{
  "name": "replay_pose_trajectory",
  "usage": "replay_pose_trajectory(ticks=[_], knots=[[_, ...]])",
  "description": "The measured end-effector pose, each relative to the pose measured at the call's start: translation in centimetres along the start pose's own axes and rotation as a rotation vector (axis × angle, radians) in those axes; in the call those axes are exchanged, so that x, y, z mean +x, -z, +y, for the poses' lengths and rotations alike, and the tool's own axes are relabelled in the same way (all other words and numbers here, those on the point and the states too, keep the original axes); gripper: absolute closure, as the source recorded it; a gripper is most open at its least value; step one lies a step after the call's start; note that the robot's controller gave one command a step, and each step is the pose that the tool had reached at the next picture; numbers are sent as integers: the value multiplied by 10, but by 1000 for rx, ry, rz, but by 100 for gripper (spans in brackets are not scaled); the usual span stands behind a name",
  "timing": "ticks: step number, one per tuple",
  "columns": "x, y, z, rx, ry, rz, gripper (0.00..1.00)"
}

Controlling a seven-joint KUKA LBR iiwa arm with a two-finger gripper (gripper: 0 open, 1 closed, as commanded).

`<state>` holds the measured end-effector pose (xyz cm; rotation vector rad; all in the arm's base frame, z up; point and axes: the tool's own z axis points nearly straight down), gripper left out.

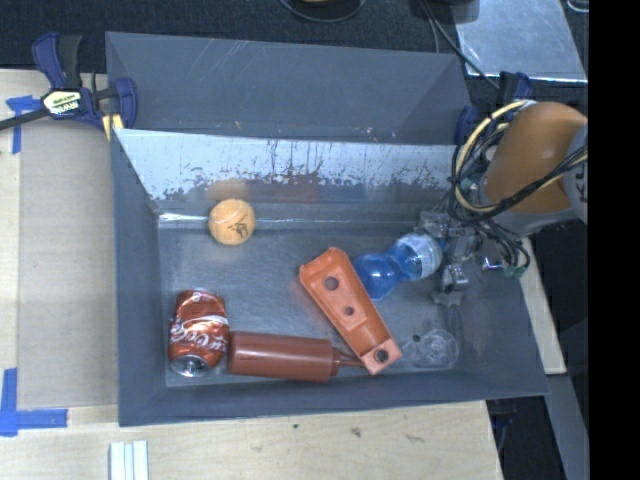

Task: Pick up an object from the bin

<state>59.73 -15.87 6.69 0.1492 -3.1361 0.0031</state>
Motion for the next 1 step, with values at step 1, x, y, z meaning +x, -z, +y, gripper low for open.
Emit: replay_pose_trajectory(ticks=[1], knots=[[4,4,8,-6,387,-11,0]])
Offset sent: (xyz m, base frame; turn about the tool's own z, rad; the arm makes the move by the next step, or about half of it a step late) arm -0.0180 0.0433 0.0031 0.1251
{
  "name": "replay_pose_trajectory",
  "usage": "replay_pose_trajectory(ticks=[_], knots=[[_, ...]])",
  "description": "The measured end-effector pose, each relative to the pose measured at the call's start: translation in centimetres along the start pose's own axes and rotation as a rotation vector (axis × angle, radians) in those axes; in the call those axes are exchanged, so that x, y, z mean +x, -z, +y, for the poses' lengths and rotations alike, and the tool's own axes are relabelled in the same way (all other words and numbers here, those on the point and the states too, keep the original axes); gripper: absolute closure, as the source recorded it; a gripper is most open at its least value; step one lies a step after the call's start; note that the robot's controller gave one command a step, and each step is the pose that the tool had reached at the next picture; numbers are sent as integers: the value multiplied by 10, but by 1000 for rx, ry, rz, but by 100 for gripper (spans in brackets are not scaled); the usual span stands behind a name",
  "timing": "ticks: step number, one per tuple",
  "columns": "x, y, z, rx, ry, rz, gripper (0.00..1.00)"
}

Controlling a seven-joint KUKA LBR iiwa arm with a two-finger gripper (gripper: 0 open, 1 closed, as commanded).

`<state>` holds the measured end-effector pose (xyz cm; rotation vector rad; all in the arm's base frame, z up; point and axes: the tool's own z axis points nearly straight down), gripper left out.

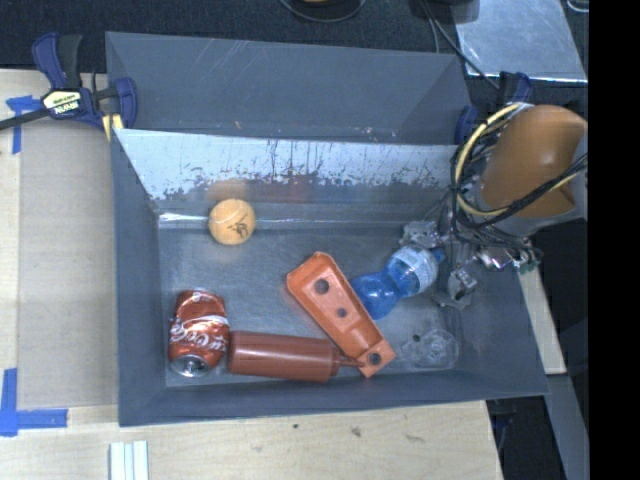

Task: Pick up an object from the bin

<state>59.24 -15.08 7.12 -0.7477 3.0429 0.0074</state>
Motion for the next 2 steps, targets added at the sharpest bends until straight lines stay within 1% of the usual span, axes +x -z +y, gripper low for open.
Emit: replay_pose_trajectory(ticks=[1,2], knots=[[-6,-1,37,6,-503,9,0],[-1,0,2,4,-3,-4,0]])
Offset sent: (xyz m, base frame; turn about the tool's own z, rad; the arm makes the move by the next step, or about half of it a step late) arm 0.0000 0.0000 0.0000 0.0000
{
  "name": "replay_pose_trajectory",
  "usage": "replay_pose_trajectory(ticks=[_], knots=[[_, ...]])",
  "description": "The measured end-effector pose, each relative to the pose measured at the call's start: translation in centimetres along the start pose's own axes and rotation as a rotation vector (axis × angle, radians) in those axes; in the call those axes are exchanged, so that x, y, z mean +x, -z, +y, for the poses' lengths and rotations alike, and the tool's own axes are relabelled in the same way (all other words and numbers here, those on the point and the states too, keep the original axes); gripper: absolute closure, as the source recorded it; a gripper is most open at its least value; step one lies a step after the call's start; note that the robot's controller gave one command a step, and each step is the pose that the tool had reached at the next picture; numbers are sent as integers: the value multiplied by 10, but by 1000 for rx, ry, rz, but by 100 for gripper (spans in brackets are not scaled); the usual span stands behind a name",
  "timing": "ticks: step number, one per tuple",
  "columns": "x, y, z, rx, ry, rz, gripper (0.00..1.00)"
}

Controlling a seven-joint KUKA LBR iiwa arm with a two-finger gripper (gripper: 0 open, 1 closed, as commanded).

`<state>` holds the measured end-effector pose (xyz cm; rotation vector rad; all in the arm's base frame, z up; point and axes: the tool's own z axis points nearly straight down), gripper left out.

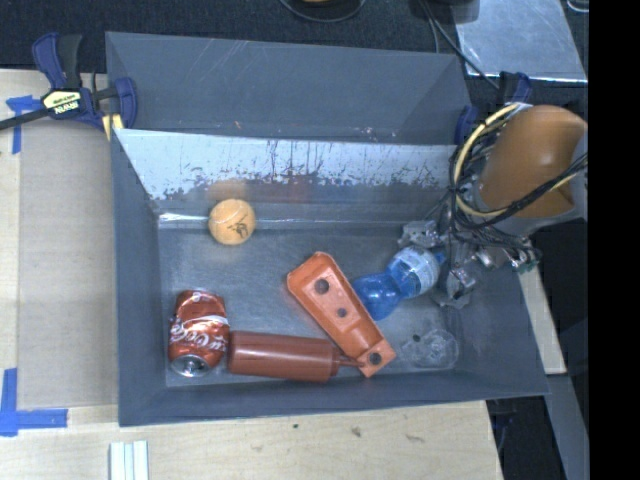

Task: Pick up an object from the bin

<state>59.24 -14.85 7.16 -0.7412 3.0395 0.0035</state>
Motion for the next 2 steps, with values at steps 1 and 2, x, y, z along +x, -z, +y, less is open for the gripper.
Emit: replay_pose_trajectory(ticks=[1,2], knots=[[-6,0,34,5,-500,9,100],[-6,0,34,5,-500,9,100]])
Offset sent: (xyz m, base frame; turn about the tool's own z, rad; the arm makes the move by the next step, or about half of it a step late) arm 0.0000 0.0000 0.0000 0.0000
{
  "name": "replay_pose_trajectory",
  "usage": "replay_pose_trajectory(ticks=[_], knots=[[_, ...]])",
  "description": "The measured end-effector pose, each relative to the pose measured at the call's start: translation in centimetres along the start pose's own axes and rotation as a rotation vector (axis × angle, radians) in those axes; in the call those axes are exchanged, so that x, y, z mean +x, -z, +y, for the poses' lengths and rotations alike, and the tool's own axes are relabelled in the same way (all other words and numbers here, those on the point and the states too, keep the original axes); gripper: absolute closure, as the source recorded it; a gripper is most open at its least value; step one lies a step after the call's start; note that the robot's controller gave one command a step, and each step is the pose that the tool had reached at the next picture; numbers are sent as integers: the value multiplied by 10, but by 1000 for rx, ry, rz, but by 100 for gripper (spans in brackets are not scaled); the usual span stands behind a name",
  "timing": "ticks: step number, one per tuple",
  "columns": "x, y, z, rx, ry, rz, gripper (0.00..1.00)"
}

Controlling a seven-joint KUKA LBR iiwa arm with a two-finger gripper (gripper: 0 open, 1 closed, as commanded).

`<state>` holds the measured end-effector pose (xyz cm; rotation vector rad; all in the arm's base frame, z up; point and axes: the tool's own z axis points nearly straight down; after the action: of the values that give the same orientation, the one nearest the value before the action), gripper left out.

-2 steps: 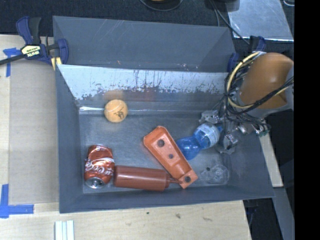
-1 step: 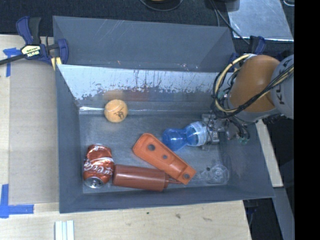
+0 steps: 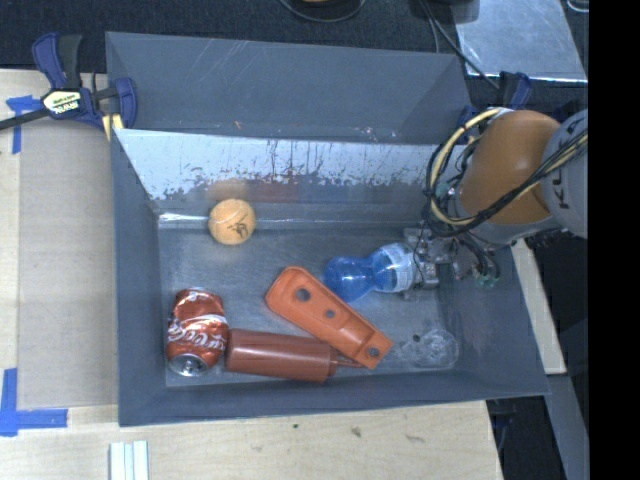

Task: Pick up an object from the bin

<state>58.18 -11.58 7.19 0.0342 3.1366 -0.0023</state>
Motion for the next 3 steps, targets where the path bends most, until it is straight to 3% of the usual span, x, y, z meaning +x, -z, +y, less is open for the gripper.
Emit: replay_pose_trajectory(ticks=[3], knots=[[-1,25,-1,1,1,-4,100]])
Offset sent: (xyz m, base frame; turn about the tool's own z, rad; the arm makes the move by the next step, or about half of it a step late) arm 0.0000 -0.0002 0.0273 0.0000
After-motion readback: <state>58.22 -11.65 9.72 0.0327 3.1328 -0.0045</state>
